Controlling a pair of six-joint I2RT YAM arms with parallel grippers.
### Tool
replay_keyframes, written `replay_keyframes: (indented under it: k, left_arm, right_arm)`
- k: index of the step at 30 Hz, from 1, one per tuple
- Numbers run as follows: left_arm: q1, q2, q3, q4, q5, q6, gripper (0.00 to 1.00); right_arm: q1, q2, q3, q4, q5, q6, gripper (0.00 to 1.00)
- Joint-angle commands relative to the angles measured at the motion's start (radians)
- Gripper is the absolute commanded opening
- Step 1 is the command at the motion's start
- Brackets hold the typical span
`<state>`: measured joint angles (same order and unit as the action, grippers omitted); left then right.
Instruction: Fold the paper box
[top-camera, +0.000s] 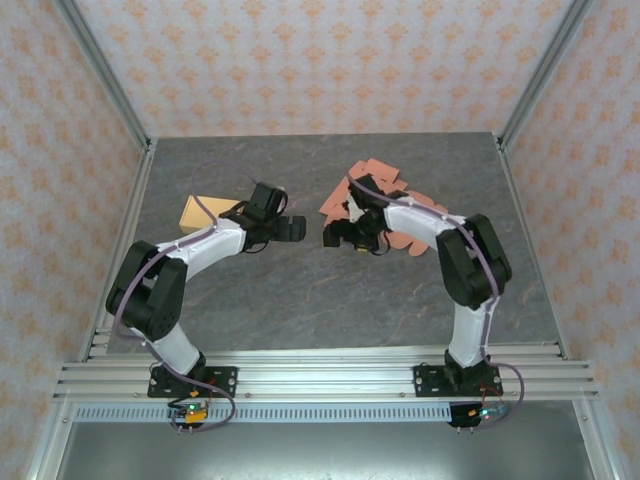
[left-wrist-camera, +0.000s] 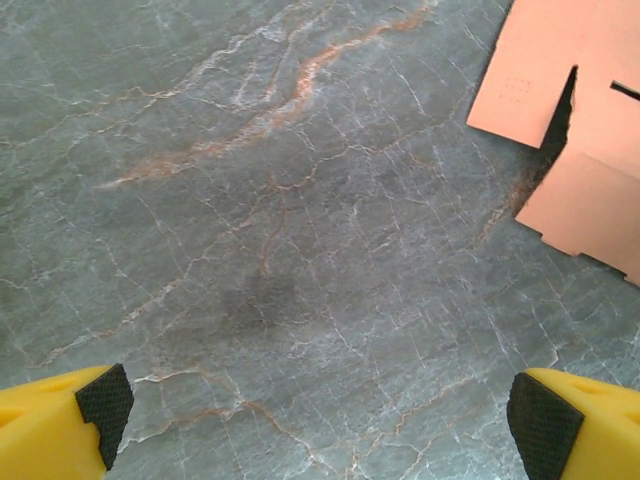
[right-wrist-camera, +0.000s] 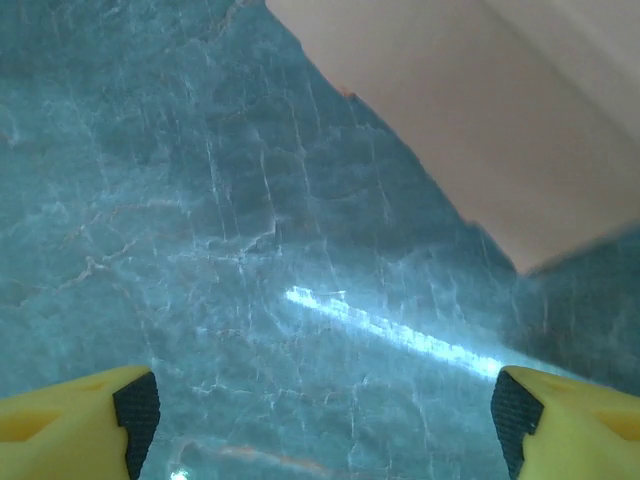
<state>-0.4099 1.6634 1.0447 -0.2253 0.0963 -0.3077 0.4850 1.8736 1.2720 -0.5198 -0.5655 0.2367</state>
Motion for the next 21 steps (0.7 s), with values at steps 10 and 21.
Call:
replay_keyframes:
  k: [10,21]
  left_arm:
    - [0.010,0.041,0.087,-0.001,0.004,-0.048,1.00]
    - [0.011,0.005,0.049,-0.031,-0.025,-0.060,1.00]
  right_arm:
    - [-0.553,-0.377,-0.454,0.430,0.025,0.371,0.83]
    - [-0.608,-0.249,-0.477,0.586,-0.033,0.375,0.80]
